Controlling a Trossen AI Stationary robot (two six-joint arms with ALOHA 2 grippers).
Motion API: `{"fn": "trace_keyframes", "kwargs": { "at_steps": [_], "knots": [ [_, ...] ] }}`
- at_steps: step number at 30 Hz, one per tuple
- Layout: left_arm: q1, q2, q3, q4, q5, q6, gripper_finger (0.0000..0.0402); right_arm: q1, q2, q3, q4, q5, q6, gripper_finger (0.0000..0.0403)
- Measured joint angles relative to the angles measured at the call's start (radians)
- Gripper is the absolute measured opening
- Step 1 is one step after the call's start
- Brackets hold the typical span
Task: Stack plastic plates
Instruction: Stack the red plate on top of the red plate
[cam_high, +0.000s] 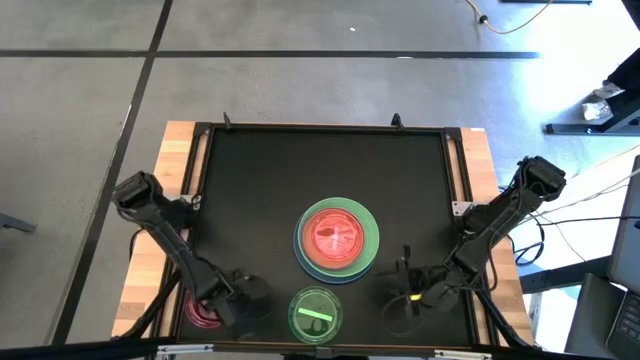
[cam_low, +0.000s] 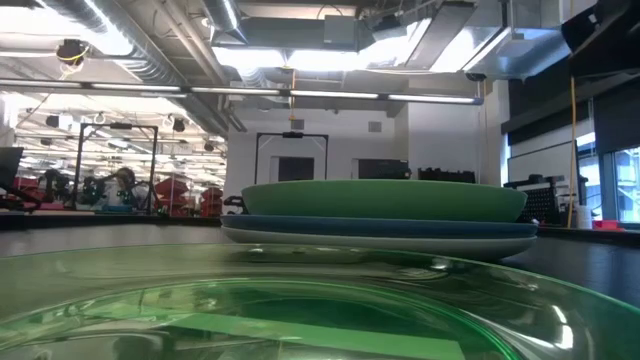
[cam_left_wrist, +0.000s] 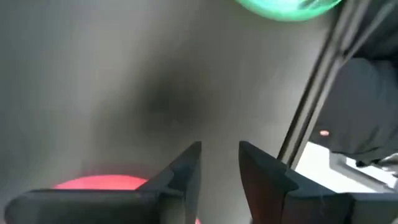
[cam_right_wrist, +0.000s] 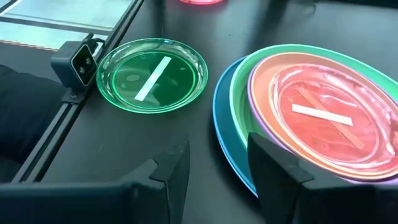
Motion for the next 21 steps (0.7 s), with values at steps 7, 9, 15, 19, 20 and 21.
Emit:
{"fn": "trace_keyframes", "kwargs": {
  "at_steps": [7,9,15,19,20,21],
  "knots": [
    [-0.038,0.0,0.0,-0.19,0.074,-0.33,0.0099,0.0,0.0,0.0,0.0,0.001,0.01,0.0154],
    [-0.038,0.0,-0.007,-0.215,0.075,-0.376,0.0099,0.0,0.0,0.0,-0.001,0.001,0.01,0.0154],
    [-0.035,0.03,-0.027,-0.149,0.112,-0.383,0.0099,0.0,0.0,0.0,-0.021,0.012,0.01,0.0154],
    [-0.028,0.075,-0.028,-0.134,0.143,-0.377,0.0099,0.0,0.0,0.0,-0.021,0.019,0.01,0.0154],
    [-0.026,0.086,-0.028,-0.135,0.144,-0.375,0.0099,0.0,0.0,0.0,-0.021,0.019,0.01,0.0154],
    [-0.022,0.096,-0.029,-0.134,0.151,-0.375,0.0099,0.0,0.0,0.0,-0.021,0.019,0.01,0.0154]
  ]
}}
